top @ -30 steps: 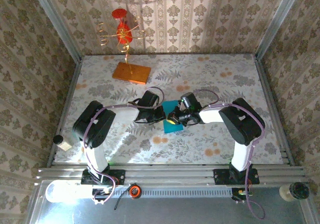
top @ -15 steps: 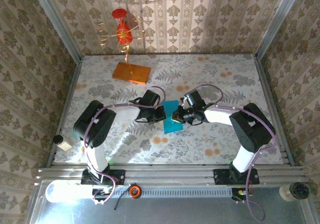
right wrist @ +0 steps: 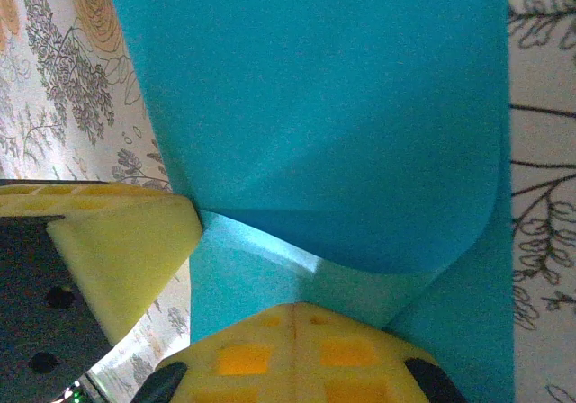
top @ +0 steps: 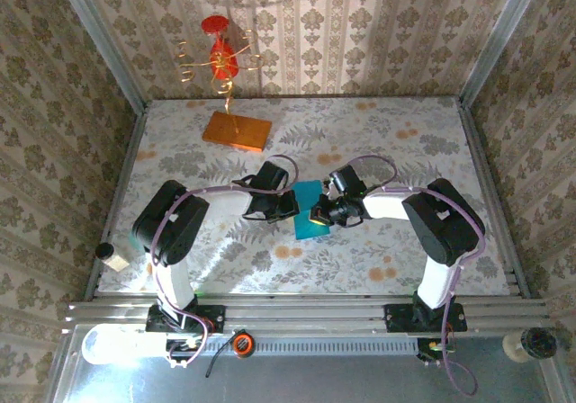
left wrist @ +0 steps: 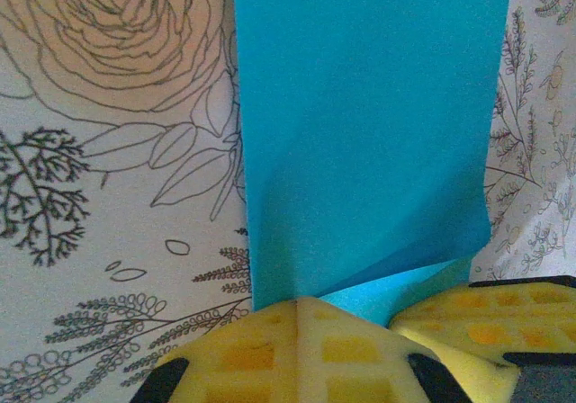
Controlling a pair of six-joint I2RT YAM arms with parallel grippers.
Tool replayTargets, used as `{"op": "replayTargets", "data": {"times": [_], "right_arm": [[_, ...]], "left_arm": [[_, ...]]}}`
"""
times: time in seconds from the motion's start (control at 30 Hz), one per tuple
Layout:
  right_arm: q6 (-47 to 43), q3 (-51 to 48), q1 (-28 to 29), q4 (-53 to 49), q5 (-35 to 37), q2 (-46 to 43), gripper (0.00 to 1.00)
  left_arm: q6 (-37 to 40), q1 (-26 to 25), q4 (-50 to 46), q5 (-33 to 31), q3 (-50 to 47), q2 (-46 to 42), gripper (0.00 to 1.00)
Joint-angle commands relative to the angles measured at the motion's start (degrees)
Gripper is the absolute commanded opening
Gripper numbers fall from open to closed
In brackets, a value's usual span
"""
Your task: Fold a paper plane with a square sheet of paper (pick it up from the middle)
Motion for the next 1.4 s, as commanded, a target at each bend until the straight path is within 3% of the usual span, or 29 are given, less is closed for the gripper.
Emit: {"op": "replayTargets", "data": {"times": [0.0, 0.3, 0.7, 1.37], "right_arm": [[0.7, -0.9, 0.2, -1.4, 2.3, 3.1, 0.0], [3.0, -1.2, 0.3, -7.8, 7.9, 5.6, 0.0], [6.4, -0.7, 0.3, -10.5, 10.3, 8.2, 0.0], [7.3, -1.4, 0.4, -10.0, 10.3, 8.2, 0.0]], "left_arm": [[0.7, 0.1, -5.5, -1.8, -0.4, 2.1, 0.0], [1.5, -0.9, -4.5, 0.9, 3.7, -2.3, 0.0], [-5.5, -4.9, 3.5, 4.6, -5.2, -6.5, 0.04], [-2.9, -5.6, -1.6, 0.6, -2.3, -2.8, 0.04]]}}
